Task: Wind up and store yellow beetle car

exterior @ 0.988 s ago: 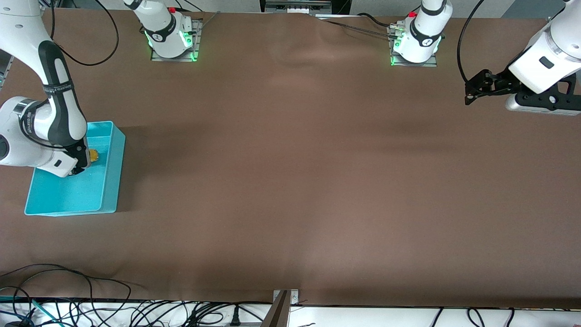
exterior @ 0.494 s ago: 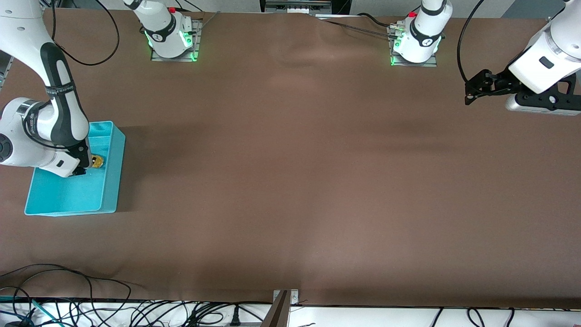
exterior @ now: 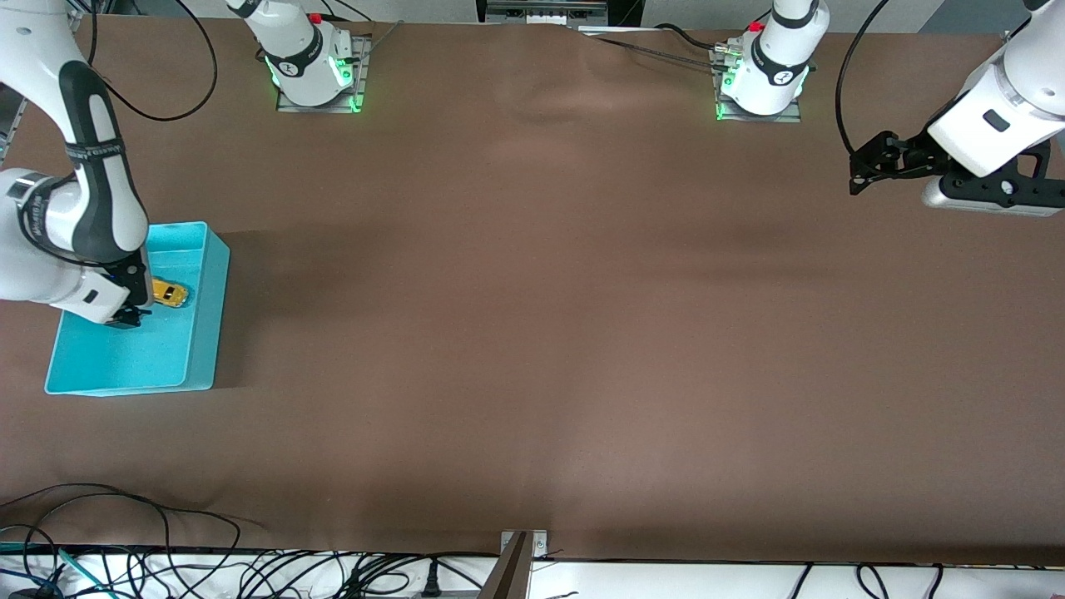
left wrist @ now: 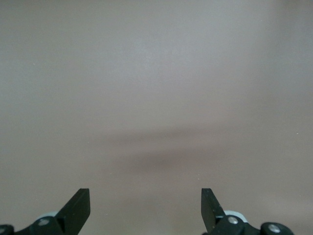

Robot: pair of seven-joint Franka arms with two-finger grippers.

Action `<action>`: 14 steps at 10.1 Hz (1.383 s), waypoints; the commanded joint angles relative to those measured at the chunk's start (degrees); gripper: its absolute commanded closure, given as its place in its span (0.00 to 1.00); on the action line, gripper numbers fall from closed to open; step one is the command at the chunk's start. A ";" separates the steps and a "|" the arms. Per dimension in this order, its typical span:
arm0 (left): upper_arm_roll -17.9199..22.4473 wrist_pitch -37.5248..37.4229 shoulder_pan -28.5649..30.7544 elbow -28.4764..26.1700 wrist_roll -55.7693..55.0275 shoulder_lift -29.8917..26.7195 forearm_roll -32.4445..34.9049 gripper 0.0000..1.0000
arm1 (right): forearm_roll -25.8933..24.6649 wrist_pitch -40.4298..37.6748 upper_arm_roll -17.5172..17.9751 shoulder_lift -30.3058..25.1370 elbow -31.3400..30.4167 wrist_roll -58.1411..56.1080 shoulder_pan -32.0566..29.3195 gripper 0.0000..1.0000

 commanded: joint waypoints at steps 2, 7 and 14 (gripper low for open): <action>0.11 0.03 0.15 3.32 -0.18 1.95 -0.75 0.00 | 4.31 -8.92 1.76 -6.94 1.80 14.83 -0.35 0.00; 0.02 0.03 -0.46 3.32 -0.18 1.95 -1.01 0.00 | 8.96 -11.32 6.75 -13.29 3.37 47.30 1.41 0.00; 0.11 0.03 0.24 3.32 -0.18 1.95 -1.28 0.00 | 13.10 -15.62 11.07 -19.70 3.47 92.74 3.70 0.00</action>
